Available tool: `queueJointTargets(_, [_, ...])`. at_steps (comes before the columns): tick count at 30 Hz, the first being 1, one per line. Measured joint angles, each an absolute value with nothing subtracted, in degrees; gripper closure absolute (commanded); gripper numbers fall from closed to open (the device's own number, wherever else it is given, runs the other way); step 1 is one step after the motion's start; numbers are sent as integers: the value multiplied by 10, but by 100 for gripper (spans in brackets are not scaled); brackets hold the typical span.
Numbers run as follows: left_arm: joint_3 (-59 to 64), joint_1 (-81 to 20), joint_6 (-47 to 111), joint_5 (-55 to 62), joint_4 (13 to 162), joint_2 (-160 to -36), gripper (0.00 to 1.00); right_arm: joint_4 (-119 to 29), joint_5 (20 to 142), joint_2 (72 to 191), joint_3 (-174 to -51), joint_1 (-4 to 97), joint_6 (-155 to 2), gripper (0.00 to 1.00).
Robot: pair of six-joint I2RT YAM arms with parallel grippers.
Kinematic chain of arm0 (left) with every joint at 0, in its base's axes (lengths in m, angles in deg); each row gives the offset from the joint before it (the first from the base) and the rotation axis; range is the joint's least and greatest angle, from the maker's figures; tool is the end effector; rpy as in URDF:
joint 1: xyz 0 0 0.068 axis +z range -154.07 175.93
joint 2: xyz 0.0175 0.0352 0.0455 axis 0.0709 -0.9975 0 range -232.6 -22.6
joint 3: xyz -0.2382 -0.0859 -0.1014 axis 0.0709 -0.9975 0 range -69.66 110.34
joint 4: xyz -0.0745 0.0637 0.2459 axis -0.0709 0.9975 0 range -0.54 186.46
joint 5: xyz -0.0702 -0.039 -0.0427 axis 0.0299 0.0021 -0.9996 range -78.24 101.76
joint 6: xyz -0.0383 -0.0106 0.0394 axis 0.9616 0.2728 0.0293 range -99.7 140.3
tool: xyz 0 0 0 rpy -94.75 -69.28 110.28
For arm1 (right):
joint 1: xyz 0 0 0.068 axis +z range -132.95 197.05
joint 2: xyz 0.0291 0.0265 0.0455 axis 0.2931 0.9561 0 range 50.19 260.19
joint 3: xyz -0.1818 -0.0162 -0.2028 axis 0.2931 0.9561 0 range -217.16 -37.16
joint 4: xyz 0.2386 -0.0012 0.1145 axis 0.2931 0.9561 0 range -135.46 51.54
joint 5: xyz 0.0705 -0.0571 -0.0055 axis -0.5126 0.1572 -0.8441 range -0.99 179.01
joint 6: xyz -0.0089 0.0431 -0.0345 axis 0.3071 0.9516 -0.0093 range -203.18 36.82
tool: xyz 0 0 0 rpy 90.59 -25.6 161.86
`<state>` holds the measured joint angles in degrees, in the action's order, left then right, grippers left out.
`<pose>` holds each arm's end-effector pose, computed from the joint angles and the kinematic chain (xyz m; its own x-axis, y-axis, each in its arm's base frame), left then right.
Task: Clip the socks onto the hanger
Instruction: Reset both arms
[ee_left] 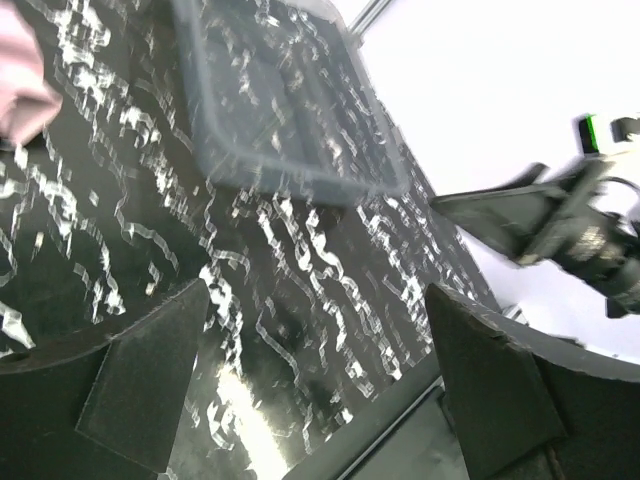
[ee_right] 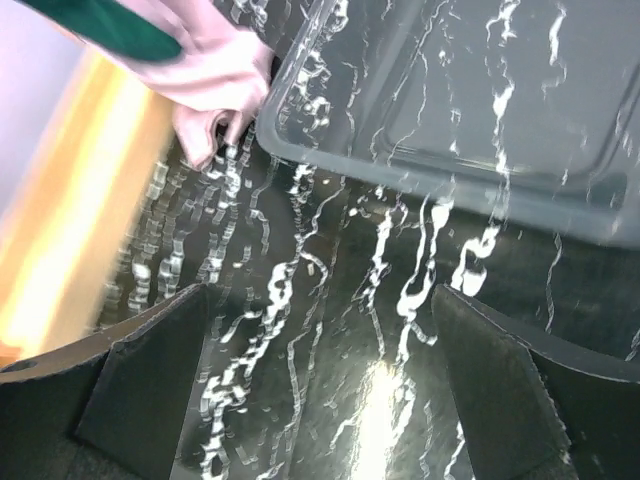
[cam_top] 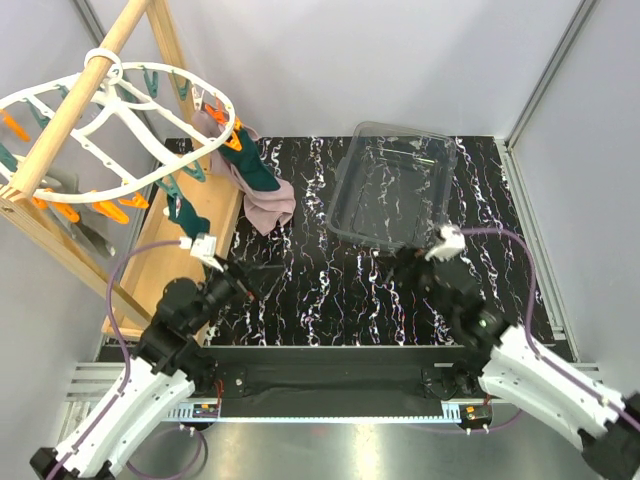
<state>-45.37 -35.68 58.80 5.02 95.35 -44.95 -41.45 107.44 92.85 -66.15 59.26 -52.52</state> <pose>0.1119 -0.0742 0.2745 -0.4321 -0.4599 -0.7758 0.4490 0.6363 -0.6273 0.1466 0.1165 0.2585 -0.4047 0.2861 -0.8685 -0.2417 0.8826 0.4034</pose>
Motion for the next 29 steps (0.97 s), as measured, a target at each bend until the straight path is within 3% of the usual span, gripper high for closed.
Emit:
queueJointTargets(9, [-636,-357,659,41,959,-229,1,-359,1100,546,-434,593,-338,0])
queueJointTargets(19, [-675,-357,777,-20,897,-230,1,-347,1101,689,-412,593,-135,0])
queueJointTargets(29, [-675,-357,786,-31,913,-230,1,-340,1093,610,-413,593,-96,0])
